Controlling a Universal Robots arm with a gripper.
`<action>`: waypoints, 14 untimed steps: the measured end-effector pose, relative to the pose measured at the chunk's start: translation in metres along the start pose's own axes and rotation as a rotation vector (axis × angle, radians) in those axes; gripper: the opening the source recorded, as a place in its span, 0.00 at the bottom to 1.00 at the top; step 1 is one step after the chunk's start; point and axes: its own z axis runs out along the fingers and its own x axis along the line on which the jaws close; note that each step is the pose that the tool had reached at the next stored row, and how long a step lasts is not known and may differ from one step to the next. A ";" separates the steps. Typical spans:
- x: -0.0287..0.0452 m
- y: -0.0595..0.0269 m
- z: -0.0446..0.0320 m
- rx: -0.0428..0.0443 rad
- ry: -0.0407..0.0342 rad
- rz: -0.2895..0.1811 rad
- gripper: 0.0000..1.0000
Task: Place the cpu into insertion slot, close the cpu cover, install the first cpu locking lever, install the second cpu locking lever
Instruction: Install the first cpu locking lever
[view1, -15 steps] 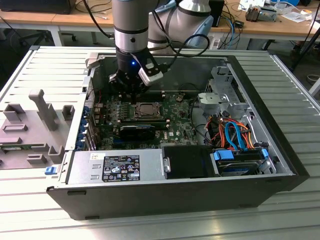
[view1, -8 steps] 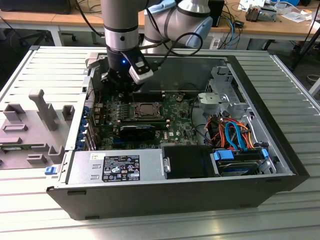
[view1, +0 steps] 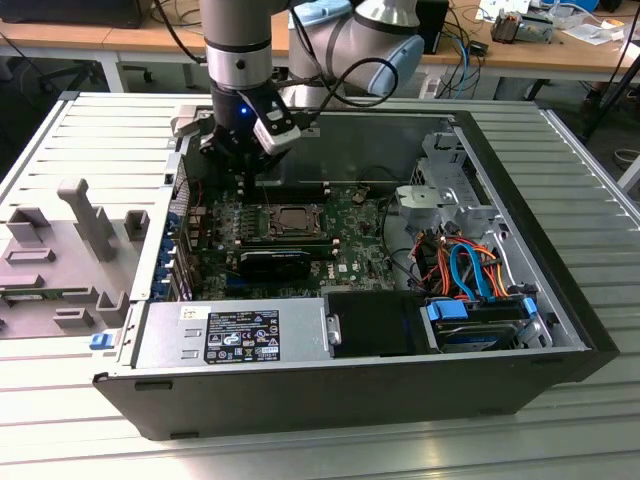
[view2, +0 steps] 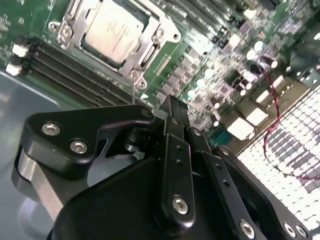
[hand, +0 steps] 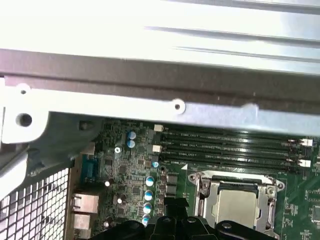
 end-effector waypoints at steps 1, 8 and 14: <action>0.0000 0.0011 -0.0024 0.0009 -0.0002 0.000 0.11; -0.0013 0.0145 -0.0100 0.0067 0.0001 0.000 0.11; -0.0020 0.0219 -0.0127 0.0101 0.0004 0.000 0.11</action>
